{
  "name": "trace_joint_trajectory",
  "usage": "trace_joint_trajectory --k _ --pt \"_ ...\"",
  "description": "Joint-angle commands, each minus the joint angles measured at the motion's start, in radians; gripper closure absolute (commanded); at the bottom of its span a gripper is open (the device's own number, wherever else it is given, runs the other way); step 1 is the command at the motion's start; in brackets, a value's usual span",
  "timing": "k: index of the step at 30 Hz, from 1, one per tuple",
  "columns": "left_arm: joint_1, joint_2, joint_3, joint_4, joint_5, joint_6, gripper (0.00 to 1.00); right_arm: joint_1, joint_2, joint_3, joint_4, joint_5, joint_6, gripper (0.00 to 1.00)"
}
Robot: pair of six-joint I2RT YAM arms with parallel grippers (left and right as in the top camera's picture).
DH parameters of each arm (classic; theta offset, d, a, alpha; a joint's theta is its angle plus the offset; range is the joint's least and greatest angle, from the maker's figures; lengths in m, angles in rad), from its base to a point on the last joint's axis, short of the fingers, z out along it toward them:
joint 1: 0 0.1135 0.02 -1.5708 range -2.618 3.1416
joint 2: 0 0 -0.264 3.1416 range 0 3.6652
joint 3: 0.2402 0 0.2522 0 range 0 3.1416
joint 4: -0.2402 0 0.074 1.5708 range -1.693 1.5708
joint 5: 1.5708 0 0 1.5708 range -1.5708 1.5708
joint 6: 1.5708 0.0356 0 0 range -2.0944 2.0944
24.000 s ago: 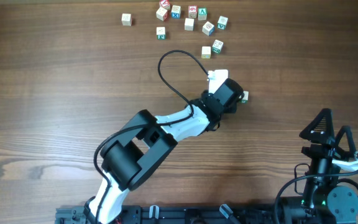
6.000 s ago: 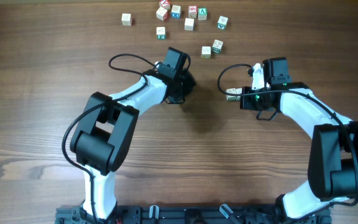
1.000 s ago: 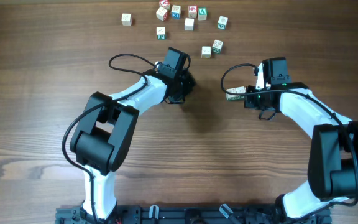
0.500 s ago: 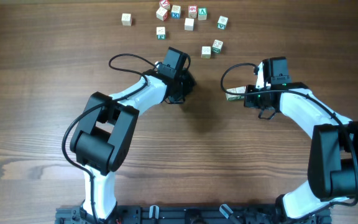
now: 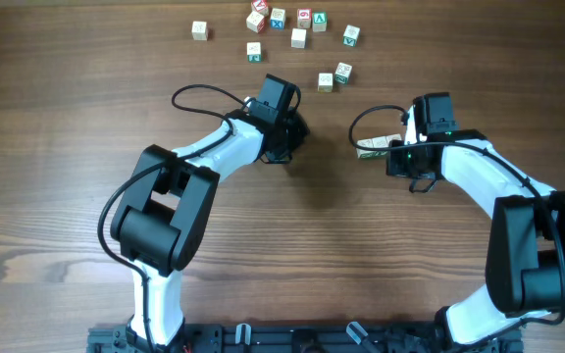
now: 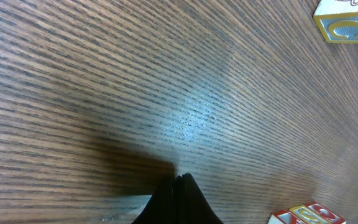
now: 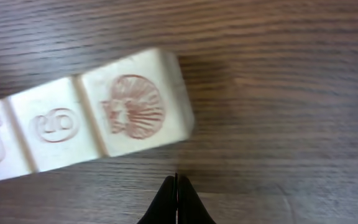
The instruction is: Form a horizontal line
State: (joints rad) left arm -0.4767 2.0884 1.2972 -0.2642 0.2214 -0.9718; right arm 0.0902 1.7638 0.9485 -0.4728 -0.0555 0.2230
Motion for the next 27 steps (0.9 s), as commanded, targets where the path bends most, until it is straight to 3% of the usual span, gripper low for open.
trace_joint_trajectory --k 1,5,8,14,27 --pt "0.001 0.034 -0.023 -0.010 -0.047 -0.005 0.96 0.000 0.015 -0.008 -0.011 0.184 0.133 0.96" --pt "0.001 0.034 -0.023 -0.010 -0.043 -0.006 0.96 0.000 0.015 -0.008 -0.002 0.306 0.202 0.96" --pt "0.001 0.034 -0.023 -0.010 -0.043 -0.006 0.96 0.000 0.015 -0.008 0.050 0.312 0.169 0.96" --pt "0.001 0.034 -0.023 -0.010 -0.043 -0.005 0.96 0.000 0.015 -0.008 0.162 0.232 0.013 0.96" --pt "0.001 0.034 -0.023 -0.009 -0.044 -0.005 0.96 0.000 0.015 -0.008 0.207 0.097 0.016 0.96"
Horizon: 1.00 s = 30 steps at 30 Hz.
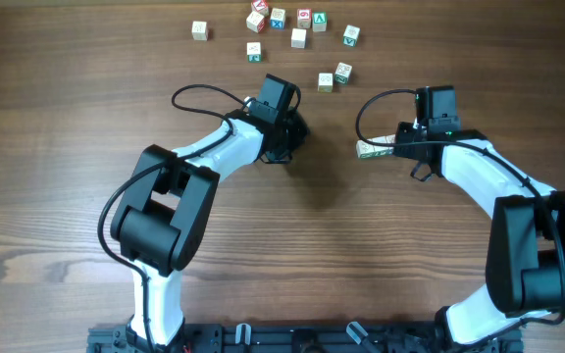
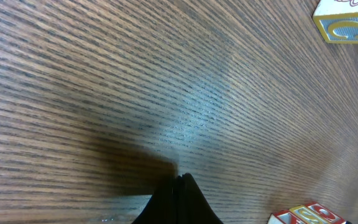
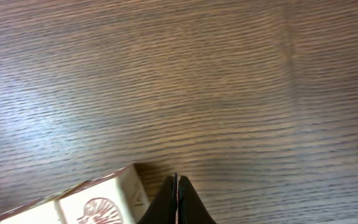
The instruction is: Form a horizontal line
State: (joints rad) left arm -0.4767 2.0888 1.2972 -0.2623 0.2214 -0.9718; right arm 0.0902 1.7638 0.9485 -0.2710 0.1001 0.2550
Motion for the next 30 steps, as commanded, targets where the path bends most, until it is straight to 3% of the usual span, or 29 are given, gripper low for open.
trace_joint_trajectory --k 1,30 --pt "0.001 0.034 -0.023 -0.011 -0.044 -0.006 0.96 0.000 0.015 -0.008 0.005 -0.070 -0.016 0.96" --pt "0.001 0.034 -0.023 -0.008 -0.043 -0.006 0.96 -0.002 0.015 -0.008 -0.029 -0.111 -0.015 0.96"
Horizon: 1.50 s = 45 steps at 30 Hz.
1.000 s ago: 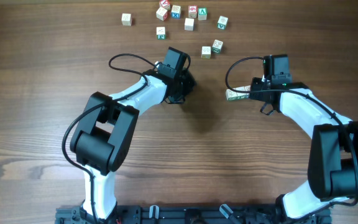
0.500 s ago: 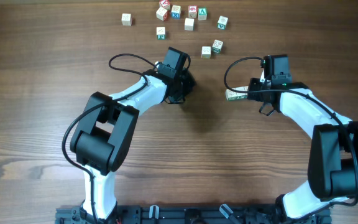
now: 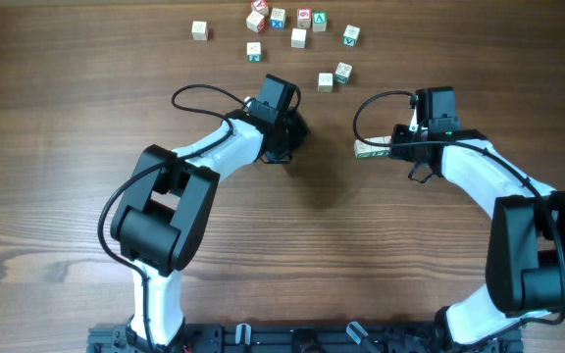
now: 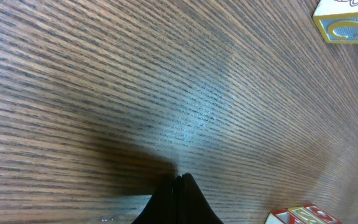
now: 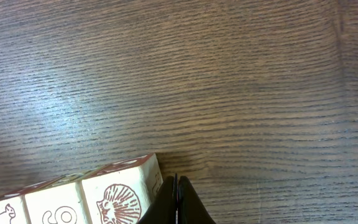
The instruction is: Form a horizontal line
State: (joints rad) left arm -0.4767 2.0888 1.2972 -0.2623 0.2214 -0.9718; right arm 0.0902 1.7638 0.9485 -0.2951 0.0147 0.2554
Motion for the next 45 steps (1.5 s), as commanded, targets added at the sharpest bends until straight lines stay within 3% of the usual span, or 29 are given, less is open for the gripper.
trace_joint_trajectory --k 1,27,35,45 --pt "0.001 0.034 -0.023 -0.008 -0.044 -0.006 0.96 -0.002 0.015 -0.008 -0.009 -0.026 -0.015 0.96" --pt "0.001 0.034 -0.023 -0.008 -0.044 -0.005 0.96 -0.002 0.015 -0.008 -0.048 -0.060 0.008 0.96" --pt "0.001 0.034 -0.023 -0.005 -0.043 -0.005 0.96 -0.005 0.015 -0.008 0.019 0.195 0.040 0.96" --pt "0.001 0.034 -0.023 -0.004 -0.043 -0.006 0.96 -0.005 0.015 -0.008 0.074 0.058 0.034 0.96"
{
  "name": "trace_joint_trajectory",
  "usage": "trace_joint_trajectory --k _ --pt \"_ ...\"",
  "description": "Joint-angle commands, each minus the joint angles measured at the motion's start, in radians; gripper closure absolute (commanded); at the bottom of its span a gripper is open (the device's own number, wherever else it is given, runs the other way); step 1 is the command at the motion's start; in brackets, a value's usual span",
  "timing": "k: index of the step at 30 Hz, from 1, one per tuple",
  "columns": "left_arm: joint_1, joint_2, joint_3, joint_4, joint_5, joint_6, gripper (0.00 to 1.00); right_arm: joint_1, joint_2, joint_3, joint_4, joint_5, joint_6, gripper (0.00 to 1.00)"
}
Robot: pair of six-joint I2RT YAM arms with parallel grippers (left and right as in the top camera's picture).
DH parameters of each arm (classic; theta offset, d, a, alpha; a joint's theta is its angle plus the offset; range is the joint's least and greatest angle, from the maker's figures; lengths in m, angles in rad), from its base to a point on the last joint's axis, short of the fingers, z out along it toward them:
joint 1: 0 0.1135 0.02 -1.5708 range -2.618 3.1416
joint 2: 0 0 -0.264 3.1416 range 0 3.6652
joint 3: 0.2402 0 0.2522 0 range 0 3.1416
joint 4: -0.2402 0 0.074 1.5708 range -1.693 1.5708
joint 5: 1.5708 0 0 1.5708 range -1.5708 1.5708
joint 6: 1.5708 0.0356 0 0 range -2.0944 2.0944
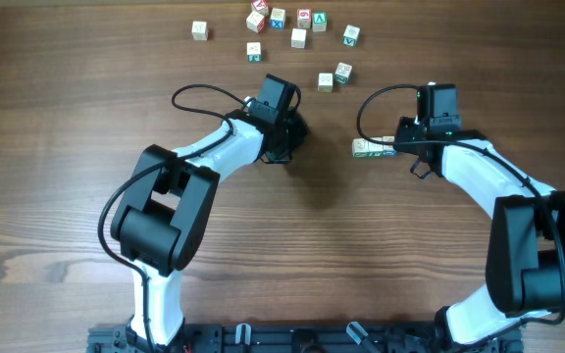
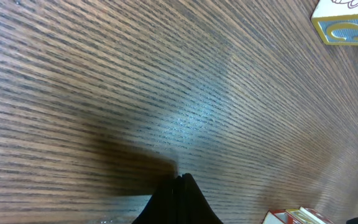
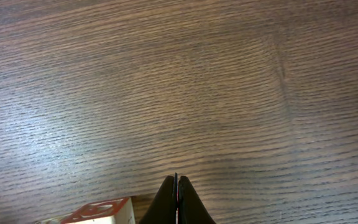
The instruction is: Form a horizontal line
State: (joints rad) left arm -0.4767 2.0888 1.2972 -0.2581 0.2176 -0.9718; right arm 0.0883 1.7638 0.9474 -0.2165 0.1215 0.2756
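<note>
A short row of wooden picture blocks [image 1: 368, 147] lies right of the table's middle. Only its end block [image 3: 99, 212], with a red pattern on top, shows in the right wrist view, at the bottom left. My right gripper [image 1: 397, 147] [image 3: 176, 182] is shut and empty, low over the wood at the row's right end. Left of the row, my left gripper [image 1: 281, 147] [image 2: 180, 181] is also shut and empty, tip close to the table. Loose blocks [image 1: 279, 18] are scattered along the far edge.
A lone block [image 1: 199, 30] sits far left, another [image 1: 351, 35] far right, and a pair [image 1: 334, 76] nearer the row. In the left wrist view a blue-lettered block [image 2: 345, 26] is top right and a red-edged block [image 2: 294, 217] bottom right. Cables loop above both wrists.
The right gripper has shifted a little, so the row's end block sits lower and further left in its view. The row's left end lies slightly further left. The left arm has not moved.
The row first lay tilted with my shut right gripper just below its right end. The gripper then stood at that end, and the row lay flatter and a little to the left. Now the row is close to level. My left gripper stayed shut in place.
</note>
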Motion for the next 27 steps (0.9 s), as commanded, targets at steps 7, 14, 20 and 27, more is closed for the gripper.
trace_joint_trajectory --k 7,14,20,27 --pt "0.001 0.034 -0.023 -0.008 -0.040 -0.005 0.96 -0.003 0.015 -0.007 -0.004 -0.203 -0.035 0.96" --pt "0.001 0.034 -0.023 -0.008 -0.040 -0.006 0.96 -0.003 0.015 -0.007 -0.031 -0.209 -0.037 0.96" --pt "0.001 0.034 -0.023 -0.008 -0.040 -0.005 0.96 -0.003 0.015 -0.007 -0.038 -0.209 -0.036 0.96" --pt "0.001 0.034 -0.023 -0.008 -0.040 -0.005 0.96 -0.003 0.015 -0.007 -0.062 -0.209 -0.037 0.96"
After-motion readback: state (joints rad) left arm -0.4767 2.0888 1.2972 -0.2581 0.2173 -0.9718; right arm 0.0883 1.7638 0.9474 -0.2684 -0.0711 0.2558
